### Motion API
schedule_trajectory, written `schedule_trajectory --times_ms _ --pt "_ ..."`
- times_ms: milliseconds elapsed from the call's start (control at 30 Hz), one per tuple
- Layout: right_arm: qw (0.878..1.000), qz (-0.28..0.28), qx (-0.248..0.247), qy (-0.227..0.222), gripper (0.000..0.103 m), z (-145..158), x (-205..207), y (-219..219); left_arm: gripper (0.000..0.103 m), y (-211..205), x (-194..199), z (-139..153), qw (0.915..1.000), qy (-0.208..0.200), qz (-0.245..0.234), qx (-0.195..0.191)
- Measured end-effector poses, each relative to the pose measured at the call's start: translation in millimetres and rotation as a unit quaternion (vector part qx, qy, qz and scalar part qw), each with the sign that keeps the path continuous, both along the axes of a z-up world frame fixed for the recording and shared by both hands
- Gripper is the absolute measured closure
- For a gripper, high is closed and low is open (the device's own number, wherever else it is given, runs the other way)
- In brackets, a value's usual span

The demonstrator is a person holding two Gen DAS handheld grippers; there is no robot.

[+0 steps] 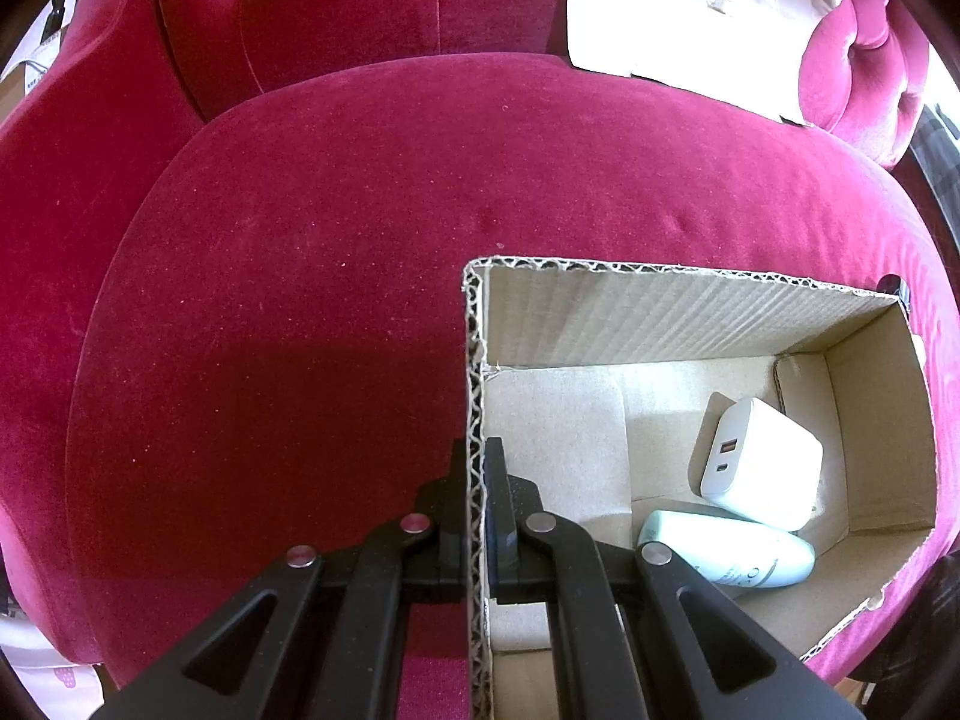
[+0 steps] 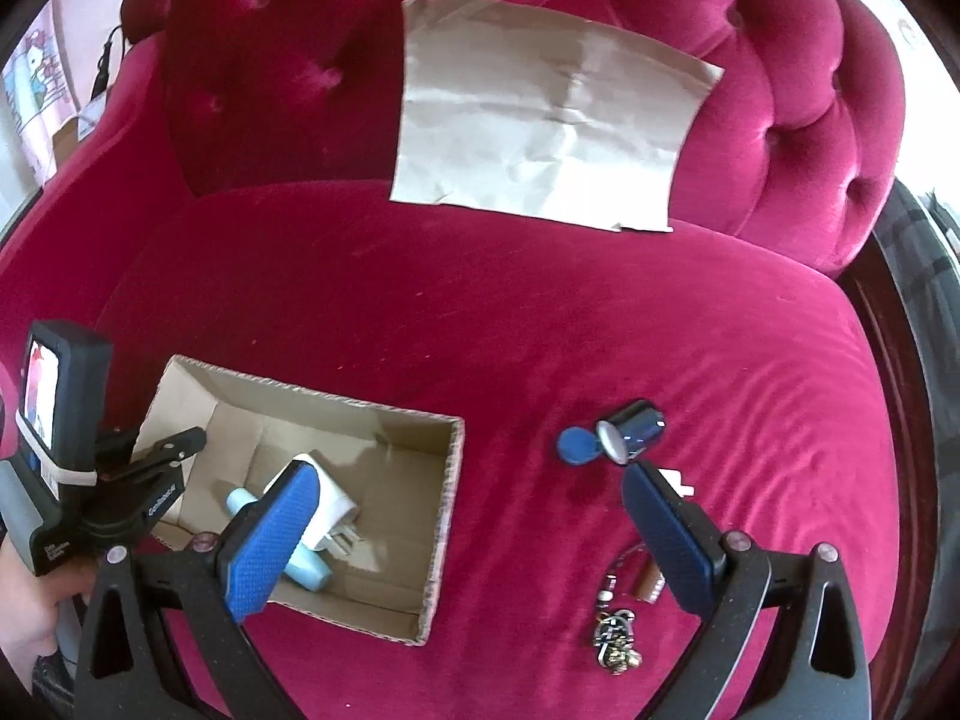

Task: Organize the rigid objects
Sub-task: 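Withdraw the open right tool toward the remaining small items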

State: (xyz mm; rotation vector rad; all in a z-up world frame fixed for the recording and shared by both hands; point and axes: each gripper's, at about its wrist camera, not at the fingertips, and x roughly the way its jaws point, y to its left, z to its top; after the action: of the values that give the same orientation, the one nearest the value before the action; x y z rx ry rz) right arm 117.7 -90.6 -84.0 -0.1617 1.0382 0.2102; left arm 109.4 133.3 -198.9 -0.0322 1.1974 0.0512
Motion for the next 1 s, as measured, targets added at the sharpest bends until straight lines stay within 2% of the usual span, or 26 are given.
schedule_trajectory --times_ms 567,1000 --pt "0.997 -0.076 -0.002 -0.003 0.0 -11.7 -10.7 -77.2 0.1 0.5 0.0 -0.1 1.0 0.0 0.0 0.0" --pt "0.99 -0.14 -0.009 0.025 0.0 -48.8 -10.1 -128.5 0.1 1.5 0.1 -0.6 1.0 0.0 -0.002 0.003"
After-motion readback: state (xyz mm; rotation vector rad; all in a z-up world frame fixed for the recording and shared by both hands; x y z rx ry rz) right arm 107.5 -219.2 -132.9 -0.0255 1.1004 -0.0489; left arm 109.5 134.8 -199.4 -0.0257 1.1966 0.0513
